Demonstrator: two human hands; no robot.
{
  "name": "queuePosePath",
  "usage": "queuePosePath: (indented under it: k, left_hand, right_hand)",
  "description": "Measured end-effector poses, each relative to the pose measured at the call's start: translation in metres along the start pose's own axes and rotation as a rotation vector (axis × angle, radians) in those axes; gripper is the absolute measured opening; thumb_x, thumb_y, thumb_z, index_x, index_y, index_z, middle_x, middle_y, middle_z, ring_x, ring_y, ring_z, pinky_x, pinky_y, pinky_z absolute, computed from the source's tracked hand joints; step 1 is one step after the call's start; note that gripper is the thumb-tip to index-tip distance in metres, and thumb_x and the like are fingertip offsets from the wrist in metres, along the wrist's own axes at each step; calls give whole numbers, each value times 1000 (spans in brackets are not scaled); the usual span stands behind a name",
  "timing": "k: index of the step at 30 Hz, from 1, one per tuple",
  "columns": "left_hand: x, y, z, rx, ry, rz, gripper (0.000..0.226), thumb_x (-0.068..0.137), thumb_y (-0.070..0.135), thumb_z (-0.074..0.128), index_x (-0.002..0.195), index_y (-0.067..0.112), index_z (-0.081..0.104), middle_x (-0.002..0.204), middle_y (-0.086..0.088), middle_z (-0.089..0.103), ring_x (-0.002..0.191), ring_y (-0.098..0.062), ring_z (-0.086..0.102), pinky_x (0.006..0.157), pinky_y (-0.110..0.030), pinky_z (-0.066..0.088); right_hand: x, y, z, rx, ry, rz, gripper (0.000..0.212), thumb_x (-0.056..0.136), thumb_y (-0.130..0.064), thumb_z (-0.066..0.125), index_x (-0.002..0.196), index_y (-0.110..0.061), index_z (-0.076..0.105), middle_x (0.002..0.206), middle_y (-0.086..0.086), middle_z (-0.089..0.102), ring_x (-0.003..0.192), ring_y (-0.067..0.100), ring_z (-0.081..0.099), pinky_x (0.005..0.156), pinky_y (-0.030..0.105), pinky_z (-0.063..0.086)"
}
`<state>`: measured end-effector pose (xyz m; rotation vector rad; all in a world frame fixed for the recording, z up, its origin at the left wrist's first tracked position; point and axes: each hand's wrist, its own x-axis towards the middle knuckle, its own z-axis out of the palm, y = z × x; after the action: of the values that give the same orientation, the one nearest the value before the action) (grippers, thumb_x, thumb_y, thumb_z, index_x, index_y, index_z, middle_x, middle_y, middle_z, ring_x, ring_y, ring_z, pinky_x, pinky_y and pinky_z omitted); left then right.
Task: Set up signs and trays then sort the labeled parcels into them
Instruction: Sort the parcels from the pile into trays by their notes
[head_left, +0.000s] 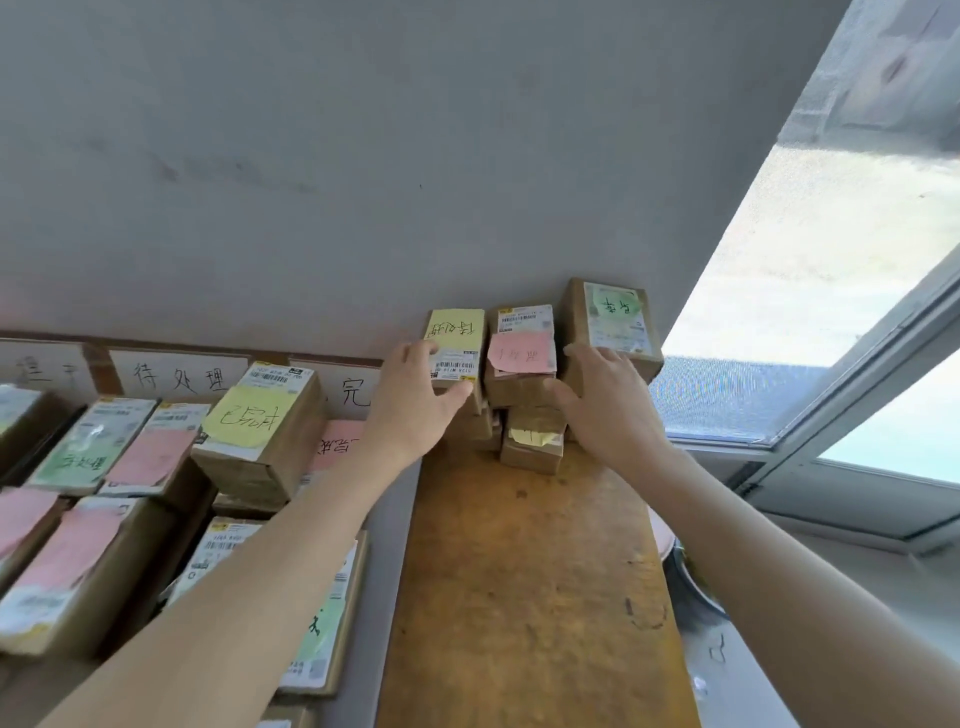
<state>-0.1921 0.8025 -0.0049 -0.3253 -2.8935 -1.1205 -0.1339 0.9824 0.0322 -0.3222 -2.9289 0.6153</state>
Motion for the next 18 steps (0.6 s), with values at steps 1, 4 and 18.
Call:
queuePosePath:
  k: [1,4,18]
  left_hand:
    - [5,-4,4,-20,-31,-34,62,86,41,61,137,14,37,132,-6,43,121,-22,45,96,-42,48]
    - [20,-13,15,-58,-56,-151,68,84,47,61,137,14,35,131,-7,41,121,-22,44,100,-42,43]
    - [50,-33,37,-492,-65,-512,60,85,39,65,130,9,40,123,-5,55,113,-21,53,86,-31,45]
  right_hand:
    - [5,3,7,20,-24,13,50,94,-34,51,139,-16,40,136,7,47,126,27,39,95,37,37]
    - [16,8,26,95,-78,80,59,93,-39,53,143,-18,30,132,11,48,122,31,45,93,39,40]
    - [50,13,64,403,-216,343,68,93,-55,40,140,-7,31,126,14,54,102,29,57,72,34,46]
